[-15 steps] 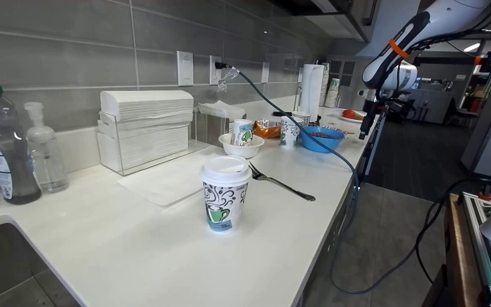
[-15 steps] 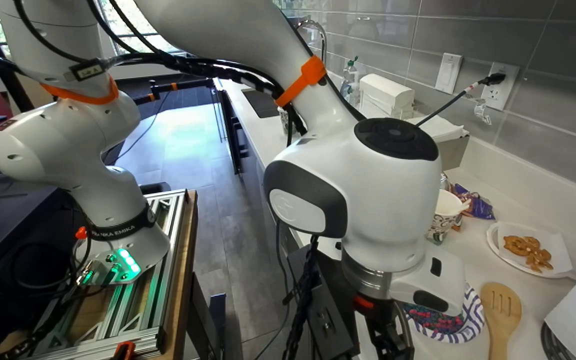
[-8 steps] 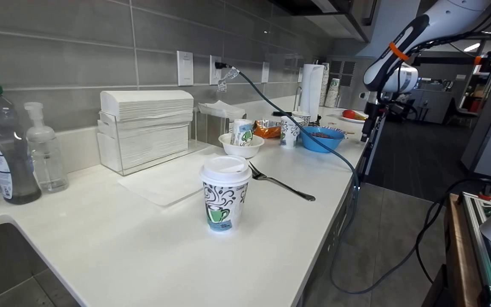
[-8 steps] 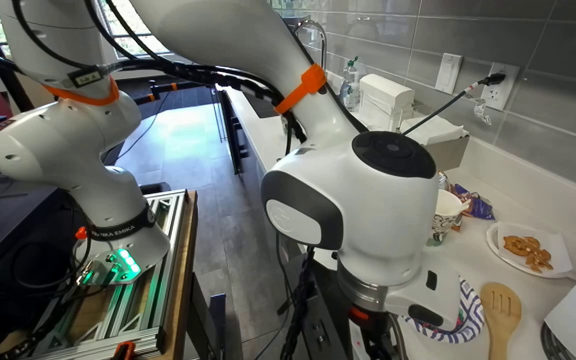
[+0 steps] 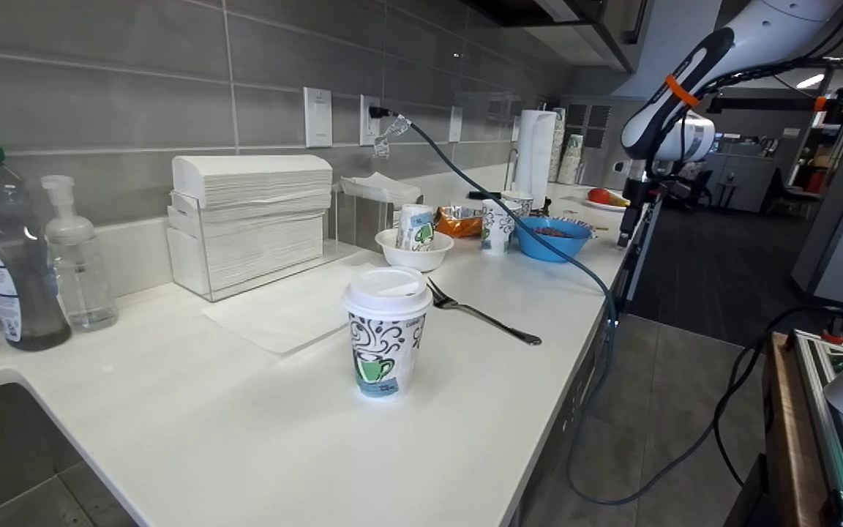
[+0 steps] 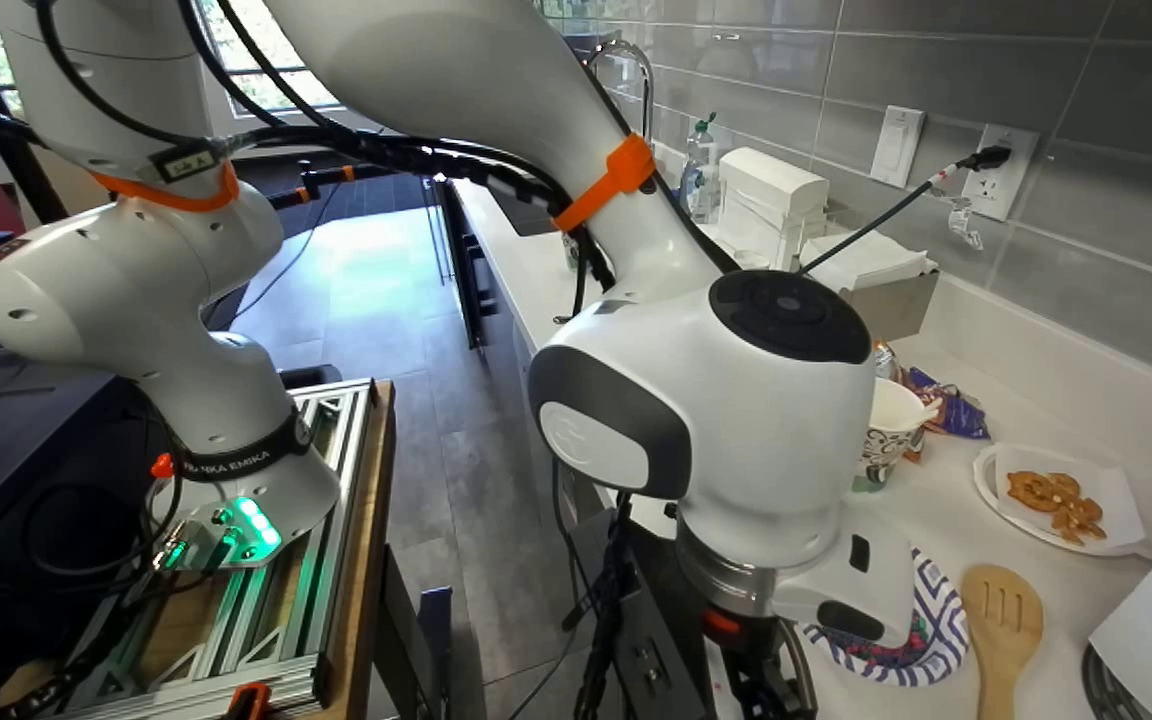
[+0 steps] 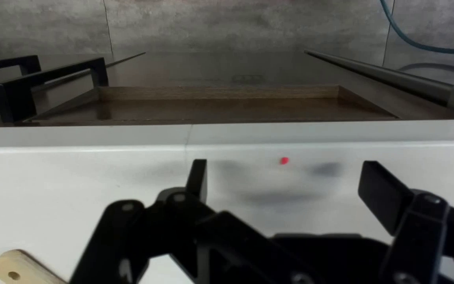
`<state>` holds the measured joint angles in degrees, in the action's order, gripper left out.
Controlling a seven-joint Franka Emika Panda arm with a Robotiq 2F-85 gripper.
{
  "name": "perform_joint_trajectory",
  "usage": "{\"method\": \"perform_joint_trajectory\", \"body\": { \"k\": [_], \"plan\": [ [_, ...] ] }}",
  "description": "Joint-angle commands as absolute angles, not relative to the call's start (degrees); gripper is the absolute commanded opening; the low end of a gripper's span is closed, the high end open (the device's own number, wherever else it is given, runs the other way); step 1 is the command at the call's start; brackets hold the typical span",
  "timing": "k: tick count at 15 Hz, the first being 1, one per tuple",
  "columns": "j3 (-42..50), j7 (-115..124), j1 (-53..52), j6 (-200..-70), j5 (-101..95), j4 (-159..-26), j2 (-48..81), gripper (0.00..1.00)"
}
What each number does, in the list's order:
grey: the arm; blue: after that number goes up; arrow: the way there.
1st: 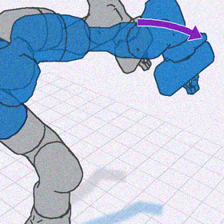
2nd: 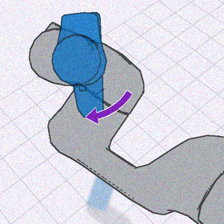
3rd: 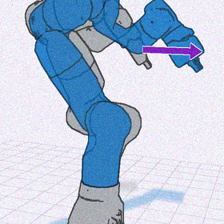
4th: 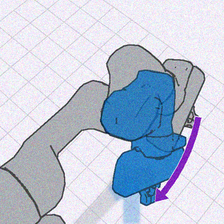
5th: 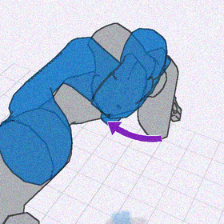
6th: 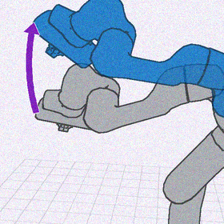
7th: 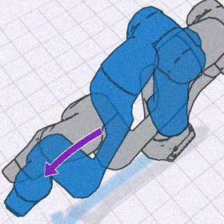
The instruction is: Pick up the small piece close to the edge and put it in the white plate with blue markings
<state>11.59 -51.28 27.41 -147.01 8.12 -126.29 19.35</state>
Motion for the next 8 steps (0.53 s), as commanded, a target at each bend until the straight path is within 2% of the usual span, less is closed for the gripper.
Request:
{"method": "perform_joint_trajectory", "body": {
  "k": [1, 2, 3, 4, 5, 7, 8],
  "plan": [
    [10.83, -52.98, 27.99, -148.23, 8.50, -126.27, 20.04, 0.70],
    [10.85, -52.99, 27.98, -148.12, 8.48, -126.27, 20.00, 0.60],
    [10.92, -52.96, 27.96, -148.22, 8.40, -126.28, 19.97, 0.56],
    [10.96, -52.98, 27.99, -148.13, 8.42, -126.33, 19.87, 0.57],
    [11.07, -52.93, 27.98, -148.15, 8.30, -126.43, 19.71, 0.52],
    [11.09, -53.00, 28.03, -148.25, 8.30, -126.69, 19.42, 0.59],
    [11.11, -53.04, 28.02, -148.29, 8.23, -126.91, 19.23, 0.55]
  ]
}}
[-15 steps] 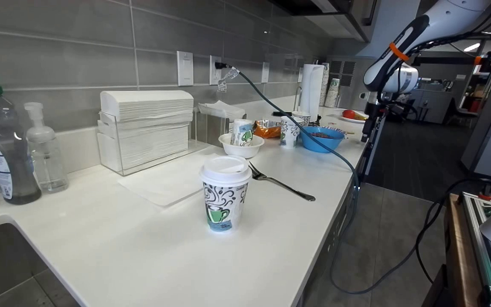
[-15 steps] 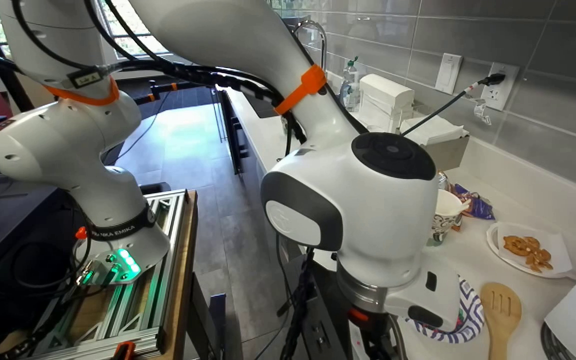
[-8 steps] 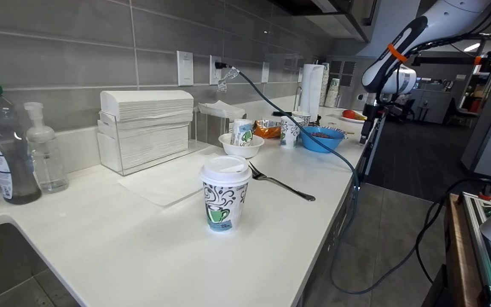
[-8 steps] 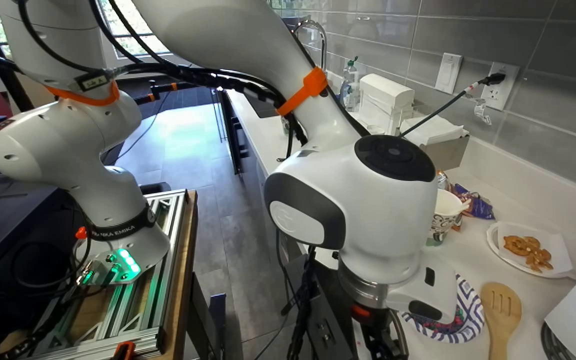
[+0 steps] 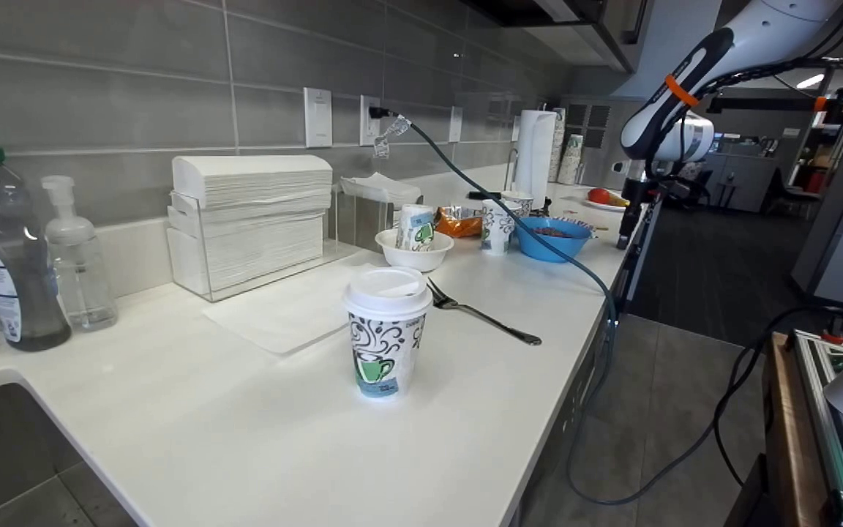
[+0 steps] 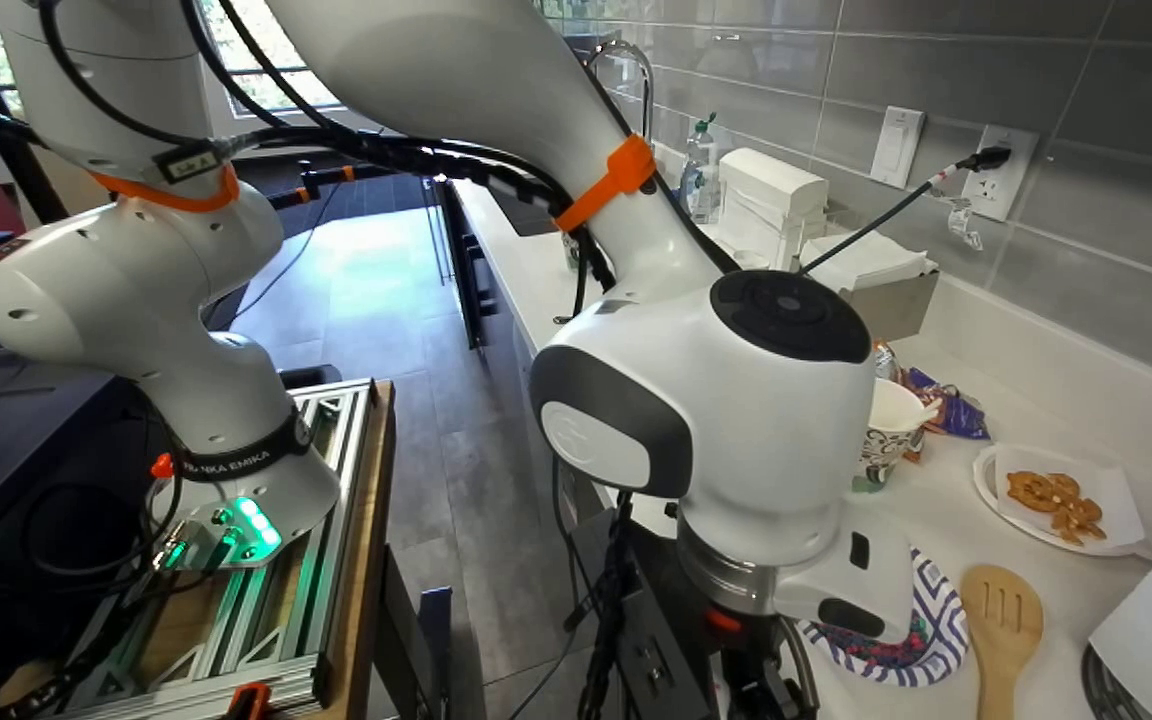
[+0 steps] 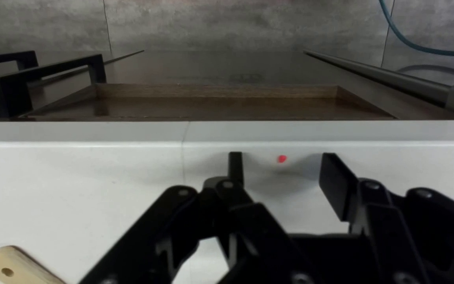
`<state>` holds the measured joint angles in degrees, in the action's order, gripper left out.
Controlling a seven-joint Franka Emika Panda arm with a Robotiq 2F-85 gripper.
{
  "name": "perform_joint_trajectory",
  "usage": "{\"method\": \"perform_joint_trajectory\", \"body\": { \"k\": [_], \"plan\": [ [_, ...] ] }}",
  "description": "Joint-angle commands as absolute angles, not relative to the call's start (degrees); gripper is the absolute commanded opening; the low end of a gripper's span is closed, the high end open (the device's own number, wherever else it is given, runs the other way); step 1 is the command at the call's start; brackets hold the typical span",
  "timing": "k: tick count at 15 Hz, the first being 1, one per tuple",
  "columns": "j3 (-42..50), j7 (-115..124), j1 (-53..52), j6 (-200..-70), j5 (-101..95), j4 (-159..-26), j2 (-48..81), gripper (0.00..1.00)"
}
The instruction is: Pick up the small piece close to the edge and put it in the white plate with blue markings
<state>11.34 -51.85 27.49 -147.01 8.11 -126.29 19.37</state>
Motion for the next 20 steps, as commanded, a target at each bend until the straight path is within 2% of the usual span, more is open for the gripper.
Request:
{"method": "perform_joint_trajectory", "body": {
  "k": [1, 4, 12, 15, 17, 18, 19, 20],
  "plan": [
    [11.13, -53.05, 28.01, -148.15, 8.17, -126.98, 19.18, 0.57],
    [11.04, -53.23, 28.01, -148.64, 8.30, -127.18, 19.12, 0.49],
    [11.35, -53.15, 28.08, -148.94, 7.86, -127.67, 19.27, 0.43],
    [11.26, -53.45, 28.20, -149.23, 8.03, -127.81, 19.36, 0.26],
    [11.24, -53.50, 28.15, -149.22, 8.03, -127.83, 19.26, 0.11],
    [11.20, -53.56, 28.15, -149.25, 8.06, -127.84, 19.23, 0.08],
    [11.12, -53.57, 28.07, -149.30, 8.05, -127.97, 19.13, 0.01],
    [11.12, -53.58, 28.04, -149.27, 8.01, -127.95, 19.14, 0.01]
  ]
}}
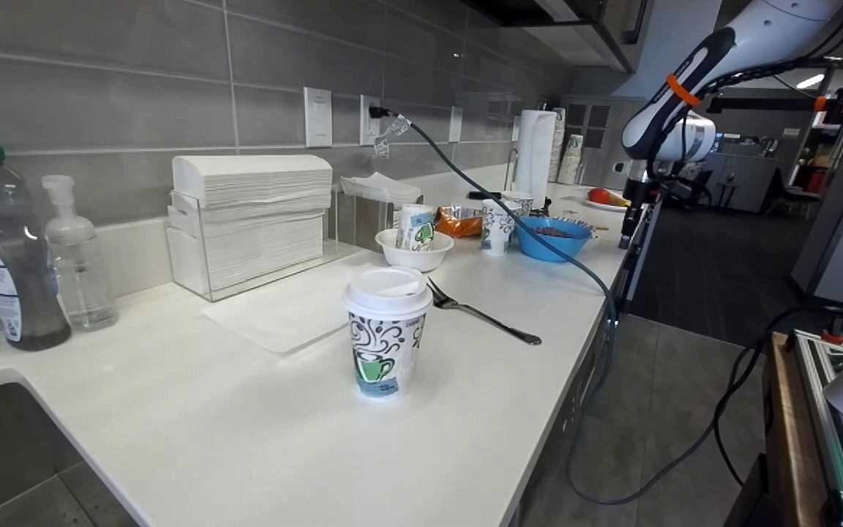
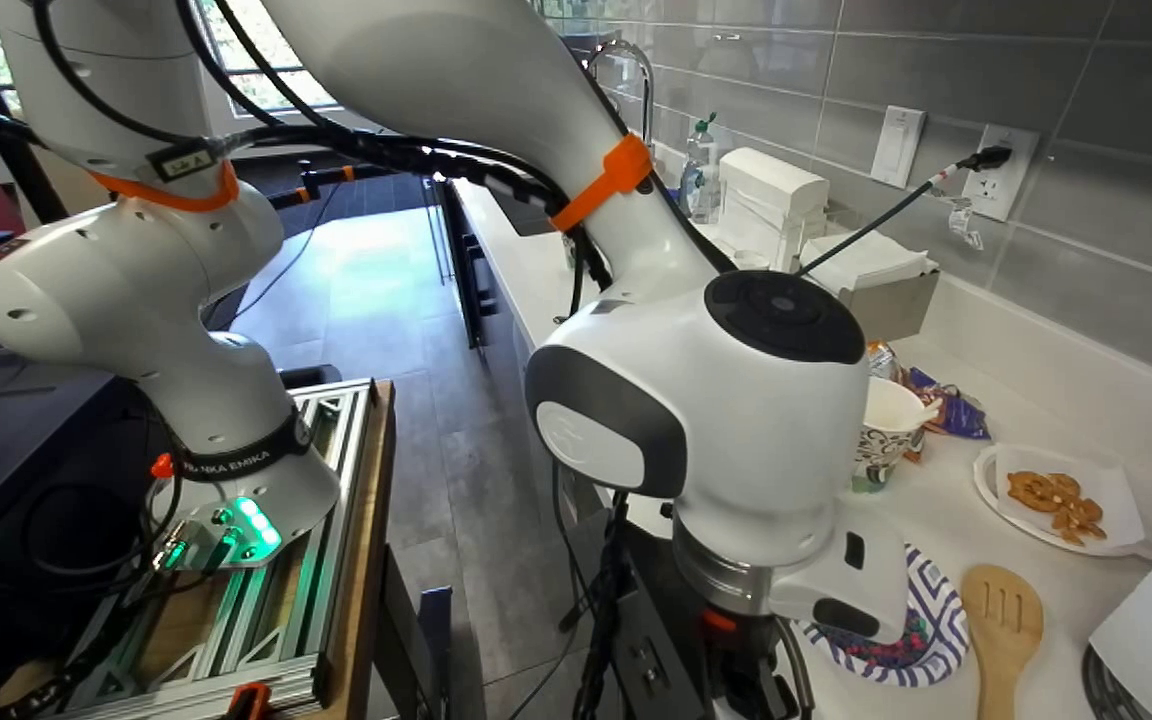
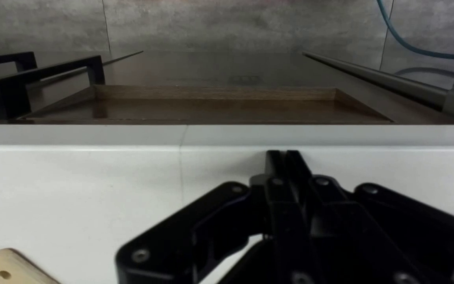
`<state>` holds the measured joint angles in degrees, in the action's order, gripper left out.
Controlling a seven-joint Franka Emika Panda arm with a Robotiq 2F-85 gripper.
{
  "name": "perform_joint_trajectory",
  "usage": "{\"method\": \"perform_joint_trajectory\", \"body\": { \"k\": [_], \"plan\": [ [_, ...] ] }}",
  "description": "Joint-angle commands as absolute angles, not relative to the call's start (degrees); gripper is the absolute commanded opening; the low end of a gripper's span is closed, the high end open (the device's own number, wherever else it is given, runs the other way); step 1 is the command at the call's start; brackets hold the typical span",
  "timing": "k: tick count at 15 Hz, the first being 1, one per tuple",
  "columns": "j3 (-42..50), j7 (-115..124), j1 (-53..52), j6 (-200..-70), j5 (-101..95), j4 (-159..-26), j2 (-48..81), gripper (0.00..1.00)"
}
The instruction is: Pick up the small piece close to the edge and put it in the white plate with blue markings
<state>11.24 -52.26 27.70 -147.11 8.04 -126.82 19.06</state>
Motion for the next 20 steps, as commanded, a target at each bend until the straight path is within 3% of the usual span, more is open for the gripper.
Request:
{"method": "perform_joint_trajectory", "body": {
  "k": [1, 13, 20],
  "plan": [
    [11.15, -53.58, 27.96, -149.28, 7.86, -128.02, 19.09, 0.02],
    [11.27, -53.21, 24.51, -145.29, 9.20, -127.27, 8.13, 0.00],
    [9.28, -61.09, 23.60, -147.79, 21.87, -121.52, 11.53, 0.00]
  ]
}}
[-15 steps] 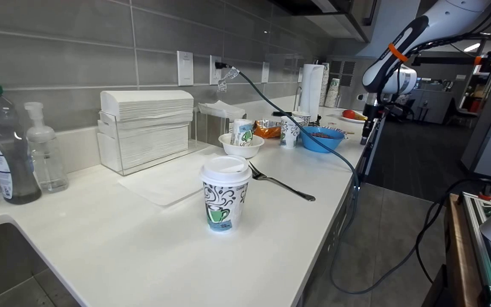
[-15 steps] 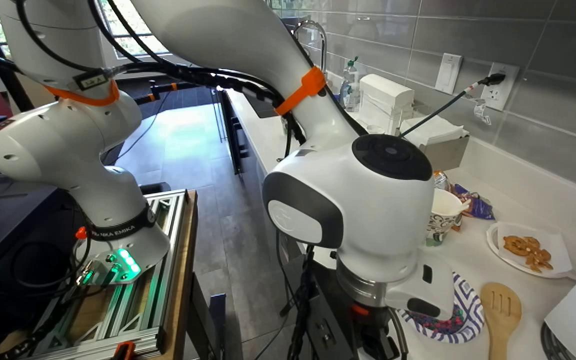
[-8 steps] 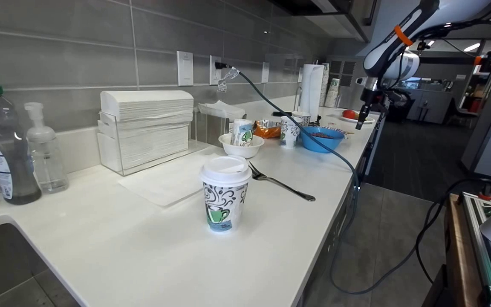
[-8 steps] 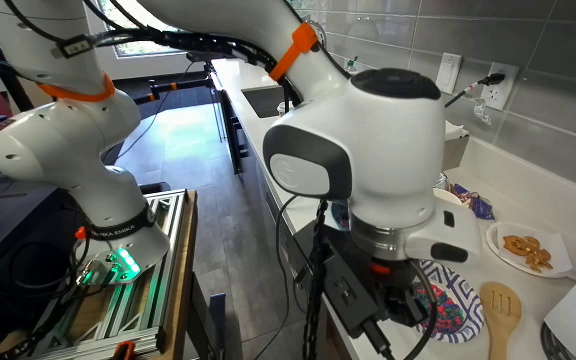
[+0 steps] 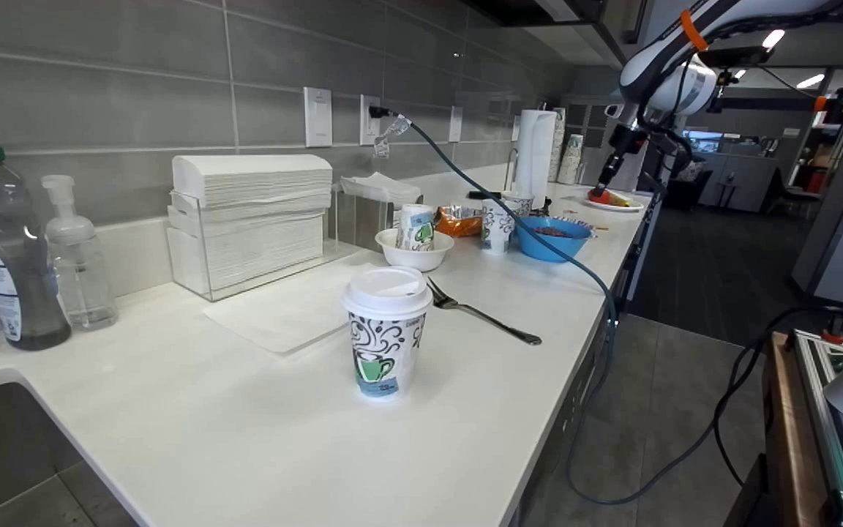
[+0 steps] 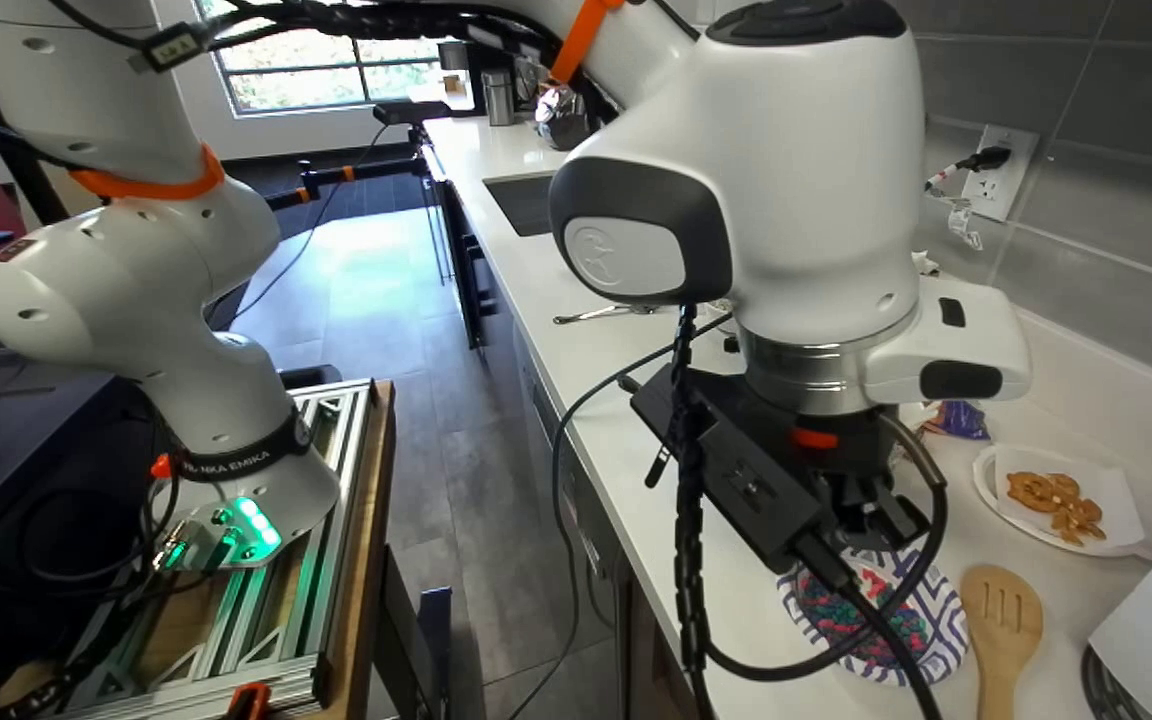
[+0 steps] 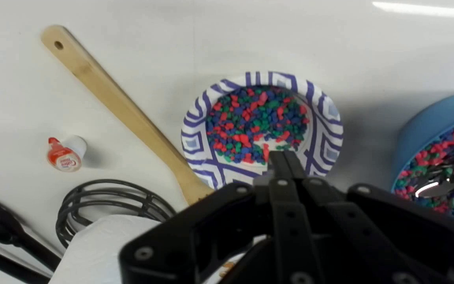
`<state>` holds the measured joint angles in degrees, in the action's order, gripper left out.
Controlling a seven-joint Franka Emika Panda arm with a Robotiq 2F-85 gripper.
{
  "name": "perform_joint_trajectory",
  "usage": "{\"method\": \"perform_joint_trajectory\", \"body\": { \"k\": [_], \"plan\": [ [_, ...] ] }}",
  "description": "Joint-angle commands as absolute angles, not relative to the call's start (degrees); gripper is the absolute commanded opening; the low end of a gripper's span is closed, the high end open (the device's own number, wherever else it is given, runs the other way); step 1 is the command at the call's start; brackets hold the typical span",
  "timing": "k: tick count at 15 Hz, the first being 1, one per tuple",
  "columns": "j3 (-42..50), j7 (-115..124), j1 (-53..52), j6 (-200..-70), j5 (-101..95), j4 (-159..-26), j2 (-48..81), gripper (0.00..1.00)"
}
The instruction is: Pick up the small piece close to the edge and put it in the white plate with blue markings
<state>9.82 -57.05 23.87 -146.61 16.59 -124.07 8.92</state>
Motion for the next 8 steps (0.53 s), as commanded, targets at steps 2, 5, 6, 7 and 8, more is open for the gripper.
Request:
{"method": "perform_joint_trajectory", "body": {
  "k": [2, 5, 6, 7, 8],
  "plan": [
    [8.91, -62.13, 23.62, -148.73, 24.05, -120.17, 12.91, 0.00],
    [8.55, -62.03, 23.95, -148.75, 25.05, -118.66, 14.53, 0.28],
    [8.53, -61.73, 24.00, -148.48, 24.81, -118.28, 14.90, 0.34],
    [8.48, -61.43, 24.04, -148.27, 24.56, -117.98, 15.23, 0.43],
    [8.44, -61.08, 24.07, -147.89, 24.33, -117.73, 15.38, 0.49]
  ]
}}
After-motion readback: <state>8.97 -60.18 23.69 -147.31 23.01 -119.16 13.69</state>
